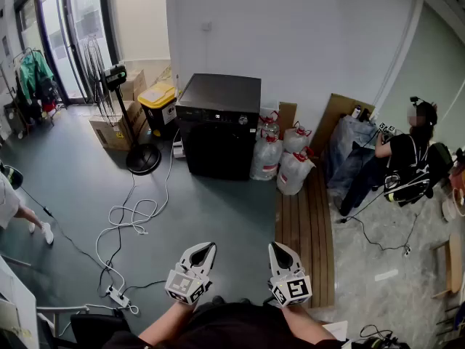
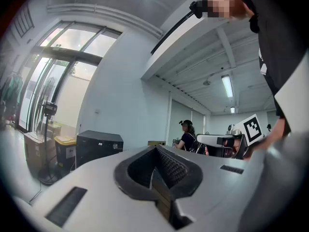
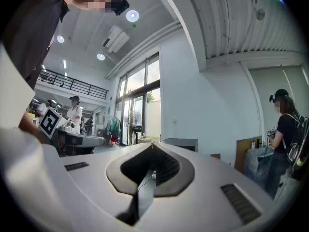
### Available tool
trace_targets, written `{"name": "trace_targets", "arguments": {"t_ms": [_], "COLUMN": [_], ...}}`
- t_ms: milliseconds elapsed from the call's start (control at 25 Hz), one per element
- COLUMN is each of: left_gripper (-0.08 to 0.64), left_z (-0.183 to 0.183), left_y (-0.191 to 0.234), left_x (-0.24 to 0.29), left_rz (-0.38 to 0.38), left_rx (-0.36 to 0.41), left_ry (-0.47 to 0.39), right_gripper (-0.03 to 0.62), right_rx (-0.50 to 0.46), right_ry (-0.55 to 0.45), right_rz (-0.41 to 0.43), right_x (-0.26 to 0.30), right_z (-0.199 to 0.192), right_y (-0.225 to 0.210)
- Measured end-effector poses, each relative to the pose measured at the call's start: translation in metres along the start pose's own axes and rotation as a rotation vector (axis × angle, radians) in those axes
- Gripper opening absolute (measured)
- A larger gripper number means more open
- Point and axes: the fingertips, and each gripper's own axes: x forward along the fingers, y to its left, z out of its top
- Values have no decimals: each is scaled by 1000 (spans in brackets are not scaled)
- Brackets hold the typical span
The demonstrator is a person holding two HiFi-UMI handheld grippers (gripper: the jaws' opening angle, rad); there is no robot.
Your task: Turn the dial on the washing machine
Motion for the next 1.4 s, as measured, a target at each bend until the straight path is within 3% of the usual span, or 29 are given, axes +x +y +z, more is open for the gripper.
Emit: {"name": "trace_targets", "arguments": {"t_ms": [360,600,800,1000,1400], "left_gripper": [15,14,15,15,15], "left_z": [9,1,0,-1,-11], "left_y": [-13,-18,-35,-43,-69], "left_x": [23,32,47,63,97], "left_rz": [25,12,-11,-37,-18], "left_rx": [-9,-33,-35,-27,-3], "left_ry": [-16,6,12,19,42], "right_gripper": [20,23,23,23,22], "right_rx": [20,51,25,39,31], "right_ry": [4,-69,-10,-15,6], "right_rz": [0,51,88,70,28], "right_x": [-13,-14,-16,-20,-28], "right_z": [-3,5,-6,-6,-12], "right_y": [-27,-33,-41,-60,-109]}}
